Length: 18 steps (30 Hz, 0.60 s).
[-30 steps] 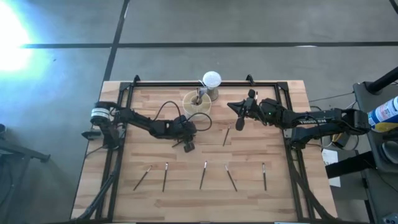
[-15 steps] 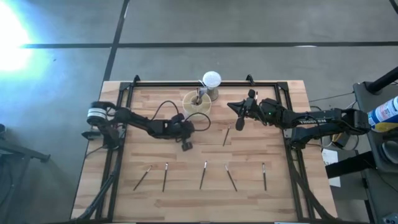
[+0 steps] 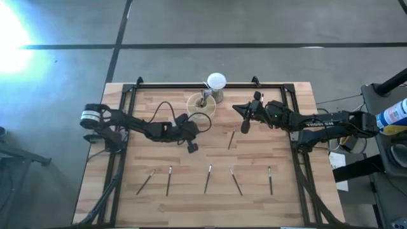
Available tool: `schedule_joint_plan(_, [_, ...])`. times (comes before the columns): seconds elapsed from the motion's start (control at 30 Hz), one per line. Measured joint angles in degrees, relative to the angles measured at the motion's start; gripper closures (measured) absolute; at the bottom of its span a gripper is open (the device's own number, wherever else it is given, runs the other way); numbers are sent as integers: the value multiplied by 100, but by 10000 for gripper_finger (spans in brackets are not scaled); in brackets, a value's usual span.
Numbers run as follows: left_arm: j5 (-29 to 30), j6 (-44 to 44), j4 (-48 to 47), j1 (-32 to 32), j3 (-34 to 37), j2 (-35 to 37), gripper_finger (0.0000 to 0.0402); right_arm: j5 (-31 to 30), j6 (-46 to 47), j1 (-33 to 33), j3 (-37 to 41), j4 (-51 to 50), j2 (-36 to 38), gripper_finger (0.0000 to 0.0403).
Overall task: Put items in baskets/containers
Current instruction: Put the black eyeshadow brush into the white organizer
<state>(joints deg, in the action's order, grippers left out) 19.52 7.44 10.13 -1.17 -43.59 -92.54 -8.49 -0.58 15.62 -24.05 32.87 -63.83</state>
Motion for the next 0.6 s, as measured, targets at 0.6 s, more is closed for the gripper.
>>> schedule_joint_plan(0.6, [-316, -762, 2740, -266, 1410, 2127, 400, -2, -3, 0, 5, 0, 0, 394])
